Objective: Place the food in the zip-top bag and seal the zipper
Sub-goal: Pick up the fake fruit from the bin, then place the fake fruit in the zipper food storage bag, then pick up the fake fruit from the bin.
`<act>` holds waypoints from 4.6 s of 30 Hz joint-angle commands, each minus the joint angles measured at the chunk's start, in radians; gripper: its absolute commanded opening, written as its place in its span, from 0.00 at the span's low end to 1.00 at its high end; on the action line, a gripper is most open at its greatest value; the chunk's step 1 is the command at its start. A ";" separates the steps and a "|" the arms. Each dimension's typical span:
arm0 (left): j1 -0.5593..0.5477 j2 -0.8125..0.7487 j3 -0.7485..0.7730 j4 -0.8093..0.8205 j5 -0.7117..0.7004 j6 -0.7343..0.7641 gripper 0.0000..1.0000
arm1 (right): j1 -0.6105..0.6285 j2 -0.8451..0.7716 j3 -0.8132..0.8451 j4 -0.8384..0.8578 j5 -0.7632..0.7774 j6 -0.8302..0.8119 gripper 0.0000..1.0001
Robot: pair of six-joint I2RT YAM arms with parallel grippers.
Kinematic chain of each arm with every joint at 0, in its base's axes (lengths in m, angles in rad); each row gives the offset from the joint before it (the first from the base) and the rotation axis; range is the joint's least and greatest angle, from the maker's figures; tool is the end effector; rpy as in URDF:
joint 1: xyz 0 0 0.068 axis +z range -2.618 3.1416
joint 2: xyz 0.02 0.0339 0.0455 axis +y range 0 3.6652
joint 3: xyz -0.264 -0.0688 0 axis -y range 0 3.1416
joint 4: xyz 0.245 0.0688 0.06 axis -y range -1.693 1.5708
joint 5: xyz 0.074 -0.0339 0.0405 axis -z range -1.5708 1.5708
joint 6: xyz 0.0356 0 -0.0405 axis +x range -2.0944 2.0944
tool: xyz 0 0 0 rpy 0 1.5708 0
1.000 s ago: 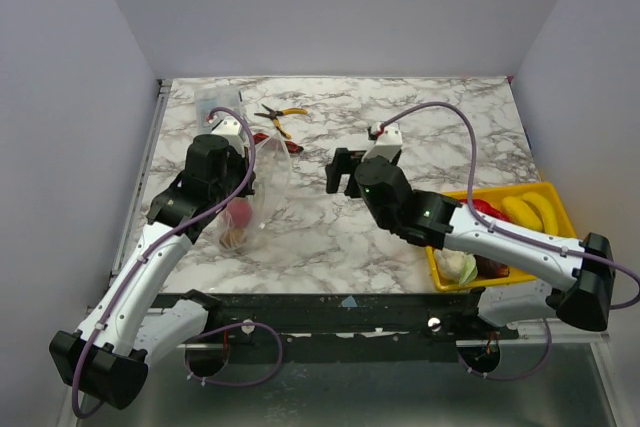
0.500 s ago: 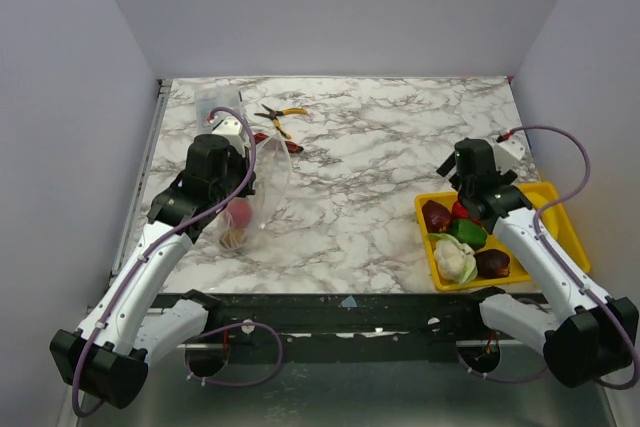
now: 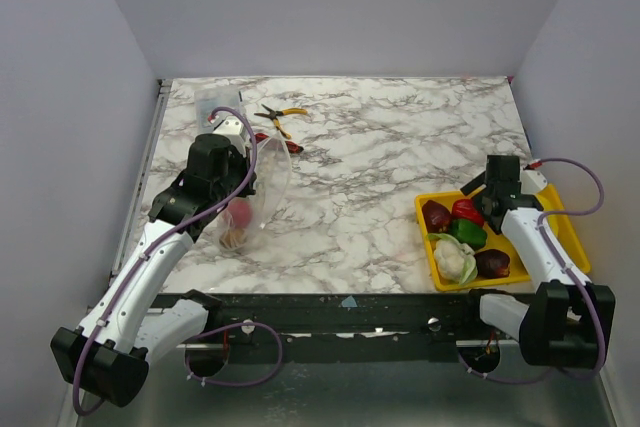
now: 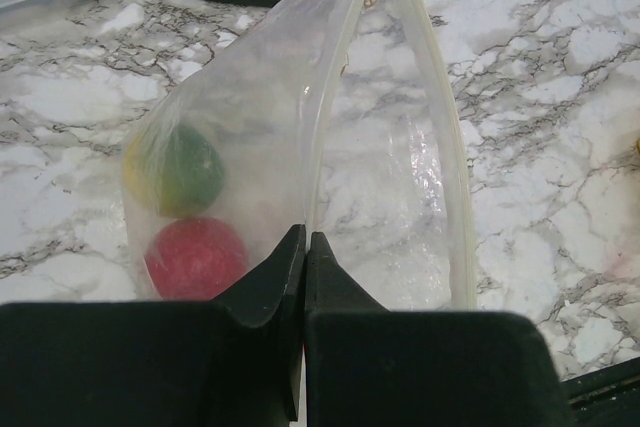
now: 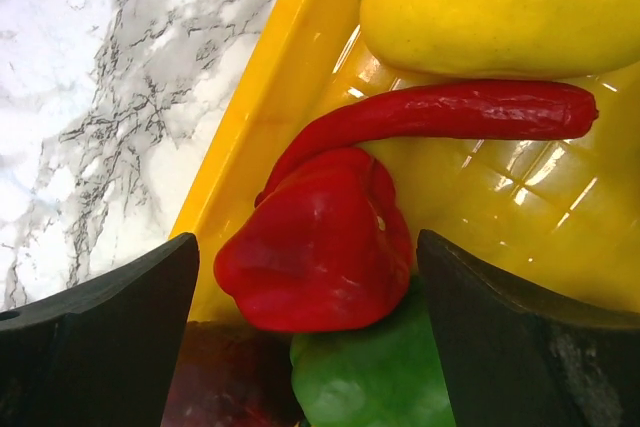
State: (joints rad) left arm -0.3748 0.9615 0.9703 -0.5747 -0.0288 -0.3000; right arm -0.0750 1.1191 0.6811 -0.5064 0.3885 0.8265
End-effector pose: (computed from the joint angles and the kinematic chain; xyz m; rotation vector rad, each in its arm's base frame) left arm 0.1920 -0.0744 0.3334 0.0636 2.1576 -0.3633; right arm 0.2132 -0.0295 0.2148 1.1928 2.1107 -0.1552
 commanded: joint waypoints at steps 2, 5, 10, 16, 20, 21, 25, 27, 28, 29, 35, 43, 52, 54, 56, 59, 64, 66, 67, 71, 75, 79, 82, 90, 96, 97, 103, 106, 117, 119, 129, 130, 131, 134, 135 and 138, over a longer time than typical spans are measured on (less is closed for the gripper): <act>0.005 -0.004 0.005 -0.002 0.015 -0.007 0.00 | -0.026 0.037 -0.042 0.098 -0.079 0.022 0.92; 0.004 0.000 0.009 -0.005 0.009 -0.005 0.00 | -0.037 0.045 -0.071 0.132 -0.119 0.035 0.92; 0.004 0.000 0.005 -0.002 0.010 -0.005 0.00 | -0.046 0.028 -0.141 0.224 -0.114 0.046 0.90; 0.004 0.007 0.007 -0.005 0.016 -0.005 0.00 | -0.052 -0.017 -0.186 0.264 -0.090 0.048 0.81; 0.004 0.016 0.013 -0.007 0.021 -0.005 0.00 | -0.051 -0.095 -0.183 0.236 -0.087 0.031 0.69; 0.005 0.016 0.013 -0.006 0.026 -0.005 0.00 | -0.052 -0.123 -0.181 0.228 -0.086 0.026 0.62; 0.005 0.016 0.009 -0.003 0.021 -0.007 0.00 | -0.052 -0.220 -0.161 0.174 -0.069 0.023 0.40; 0.005 0.023 0.015 -0.007 0.028 -0.007 0.00 | -0.052 -0.245 -0.134 0.138 -0.066 0.016 0.35; 0.005 0.022 0.015 -0.007 0.027 -0.007 0.00 | -0.051 -0.253 -0.116 0.120 -0.069 0.010 0.34; 0.005 0.020 0.012 -0.005 0.028 -0.007 0.00 | -0.051 -0.257 -0.101 0.109 -0.078 -0.004 0.33; 0.005 0.023 0.018 -0.008 0.028 -0.007 0.00 | -0.049 -0.291 0.001 0.127 -0.285 -0.082 0.28; 0.005 0.013 0.015 -0.005 0.027 -0.007 0.00 | 0.069 -0.160 0.100 0.255 -0.591 -0.094 0.22; 0.007 0.003 0.009 -0.004 0.005 -0.005 0.00 | 0.774 0.103 0.305 0.455 -0.325 -0.141 0.22; 0.007 -0.004 0.006 0.000 0.001 -0.004 0.00 | 0.882 0.177 0.381 0.475 -0.284 -0.186 0.22; 0.007 -0.011 0.004 0.005 -0.003 -0.004 0.00 | 0.946 0.239 0.444 0.497 -0.293 -0.211 0.22; 0.007 -0.021 0.000 0.007 -0.012 -0.004 0.00 | 1.008 0.315 0.521 0.566 -0.292 -0.244 0.22; 0.007 -0.033 -0.004 0.011 -0.023 -0.004 0.00 | 1.048 0.410 0.591 0.612 -0.313 -0.284 0.22; 0.007 -0.037 -0.005 0.013 -0.022 -0.004 0.00 | 1.062 0.434 0.599 0.633 -0.314 -0.315 0.22; 0.007 -0.038 -0.005 0.014 -0.020 -0.004 0.00 | 1.068 0.445 0.601 0.642 -0.310 -0.331 0.22; 0.007 -0.035 -0.004 0.013 -0.018 -0.004 0.00 | 1.077 0.492 0.608 0.677 -0.299 -0.374 0.22; 0.007 -0.041 -0.005 0.015 -0.022 -0.004 0.00 | 1.082 0.546 0.626 0.686 -0.262 -0.404 0.23; 0.007 -0.042 -0.007 0.015 -0.024 -0.004 0.00 | 1.115 0.593 0.655 0.688 -0.221 -0.475 0.24; 0.007 -0.044 -0.007 0.016 -0.029 -0.004 0.00 | 1.127 0.621 0.679 0.667 -0.197 -0.484 0.27; 0.007 -0.038 -0.007 0.015 -0.030 -0.002 0.00 | 1.129 0.649 0.705 0.602 -0.162 -0.443 0.67; 0.007 -0.038 -0.007 0.015 -0.030 -0.002 0.00 | 1.129 0.653 0.752 0.513 -0.124 -0.415 0.89; 0.007 -0.038 -0.007 0.014 -0.029 -0.002 0.00 | 1.129 0.650 0.757 0.510 -0.112 -0.411 0.91; 0.007 -0.037 -0.007 0.014 -0.025 -0.002 0.00 | 1.129 0.610 0.749 0.476 -0.115 -0.402 0.92; 0.007 -0.036 -0.006 0.014 -0.025 -0.002 0.00 | 1.129 0.588 0.750 0.441 -0.105 -0.397 0.91; 0.007 -0.030 0.001 0.006 -0.010 -0.002 0.00 | 1.129 0.358 0.610 0.350 0.077 -0.407 0.89; 0.007 -0.032 -0.002 0.006 -0.009 -0.001 0.00 | 1.129 0.290 0.564 0.328 0.120 -0.413 0.89; 0.008 -0.011 0.002 0.007 -0.001 -0.002 0.00 | 1.116 -0.102 0.278 0.091 0.435 -0.257 0.93; 0.008 -0.005 0.005 0.003 0.002 -0.004 0.00 | 1.106 -0.124 0.259 0.052 0.457 -0.218 0.93; 0.008 0.001 0.010 0.001 0.009 -0.004 0.00 | 1.088 -0.145 0.238 0.013 0.473 -0.184 0.94; 0.008 -0.002 0.004 0.007 0.014 -0.004 0.00 | 0.984 -0.173 0.201 -0.096 0.468 -0.094 0.95; 0.008 0.000 0.002 0.009 0.010 -0.004 0.00 | 0.938 -0.174 0.194 -0.130 0.449 -0.069 0.95; 0.008 0.009 0.010 0.002 0.009 -0.004 0.00 | 0.742 -0.156 0.173 -0.188 0.335 -0.035 0.95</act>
State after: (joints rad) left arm -0.3721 0.9653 0.9699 -0.5732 -0.0372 -0.3000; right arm 0.8562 0.9501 0.8875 -0.5232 0.7712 0.6693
